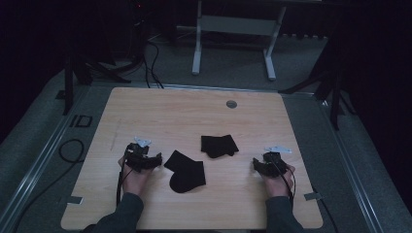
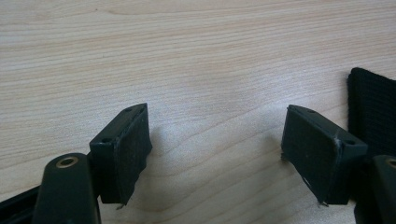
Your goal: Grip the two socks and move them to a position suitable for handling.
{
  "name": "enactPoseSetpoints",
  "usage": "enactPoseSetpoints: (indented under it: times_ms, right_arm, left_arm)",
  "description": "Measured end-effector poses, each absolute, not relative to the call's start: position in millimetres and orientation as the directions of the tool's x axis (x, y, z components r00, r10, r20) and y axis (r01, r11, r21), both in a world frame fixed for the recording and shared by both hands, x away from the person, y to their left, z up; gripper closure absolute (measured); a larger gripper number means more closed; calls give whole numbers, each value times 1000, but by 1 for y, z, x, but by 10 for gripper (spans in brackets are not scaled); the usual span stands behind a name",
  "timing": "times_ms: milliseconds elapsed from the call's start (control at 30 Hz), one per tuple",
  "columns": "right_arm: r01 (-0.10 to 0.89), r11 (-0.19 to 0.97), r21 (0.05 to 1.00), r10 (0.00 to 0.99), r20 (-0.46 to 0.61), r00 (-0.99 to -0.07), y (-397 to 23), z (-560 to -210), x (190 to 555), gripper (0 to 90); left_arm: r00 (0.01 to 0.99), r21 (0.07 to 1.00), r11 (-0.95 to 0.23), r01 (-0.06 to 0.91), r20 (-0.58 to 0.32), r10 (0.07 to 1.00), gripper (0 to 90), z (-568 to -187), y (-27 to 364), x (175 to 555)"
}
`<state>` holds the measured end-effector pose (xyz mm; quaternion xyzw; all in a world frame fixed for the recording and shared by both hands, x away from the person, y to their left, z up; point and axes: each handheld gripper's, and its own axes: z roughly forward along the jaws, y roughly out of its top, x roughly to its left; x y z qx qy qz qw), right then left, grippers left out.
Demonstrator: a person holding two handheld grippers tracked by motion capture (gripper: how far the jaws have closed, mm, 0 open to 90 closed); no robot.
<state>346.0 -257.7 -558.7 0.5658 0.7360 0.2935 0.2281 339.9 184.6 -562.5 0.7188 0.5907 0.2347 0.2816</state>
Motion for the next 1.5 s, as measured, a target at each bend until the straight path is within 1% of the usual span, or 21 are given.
enactPoseSetpoints:
  times_ms: [33,67,167,333,467,500,600,633,667,700,733,767,867,900,1000,1033,1067,1100,1267,1400,1500]
  right_arm:
    - [699,187,690,967,-4,-256,-258,-559,346,461]
    - [699,190,689,966,-4,-258,-257,-558,345,496]
    - [699,201,686,962,-5,-273,-255,-558,344,514]
    - [685,225,693,957,-24,-291,-250,-554,342,525]
    - [672,264,692,946,-49,-322,-242,-550,340,531]
    - [665,285,690,938,-60,-340,-239,-549,339,533]
    - [660,299,689,932,-63,-356,-234,-549,338,533]
    - [656,315,686,925,-67,-375,-229,-548,337,546]
    - [656,315,686,925,-67,-375,-229,-548,337,546]
    - [649,335,683,914,-68,-400,-223,-548,336,561]
    - [649,335,683,914,-68,-400,-223,-548,336,561]
    - [636,359,683,902,-77,-426,-217,-546,334,574]
    - [624,380,683,890,-86,-448,-209,-544,332,582]
    - [607,406,683,874,-94,-477,-200,-541,328,601]
    - [595,425,682,861,-101,-498,-192,-540,325,618]
    - [579,451,679,843,-109,-527,-184,-538,323,636]
    - [579,451,679,843,-109,-527,-184,-538,323,636]
    - [568,469,677,827,-111,-551,-176,-537,320,655]
    - [545,493,679,801,-109,-589,-161,-536,315,679]
    - [519,506,689,776,-101,-622,-147,-535,309,724]
    - [491,523,697,747,-98,-658,-132,-534,303,737]
  left_arm:
    - [192,682,-144,717,5,981,244,-562,185,340]
    - [193,681,-145,718,5,981,244,-562,185,340]
    - [194,681,-145,718,5,981,244,-562,185,340]
    - [195,679,-147,720,5,981,244,-562,184,339]
    - [194,678,-146,720,6,981,247,-562,184,339]
    - [193,676,-146,723,6,981,253,-561,184,339]
    - [194,675,-147,723,5,981,285,-561,183,338]
    - [199,676,-149,722,4,980,300,-561,182,338]
    - [199,676,-149,722,4,980,310,-561,182,338]
    - [205,674,-155,723,5,979,320,-560,182,338]
    - [205,674,-155,723,5,979,323,-560,182,338]
    - [206,674,-154,723,4,979,327,-560,181,337]
    - [206,673,-154,723,4,979,328,-560,181,337]
    - [206,674,-155,723,4,979,330,-560,181,337]
    - [207,674,-155,722,3,978,331,-560,181,338]
    - [207,673,-156,723,4,978,331,-560,181,338]
    - [207,674,-155,723,3,978,331,-560,181,338]
    - [207,673,-155,723,3,978,331,-560,181,338]
    - [208,673,-155,723,2,978,332,-560,181,338]
    - [208,674,-155,722,2,978,333,-560,181,338]
    - [208,674,-155,722,2,978,337,-560,181,338]
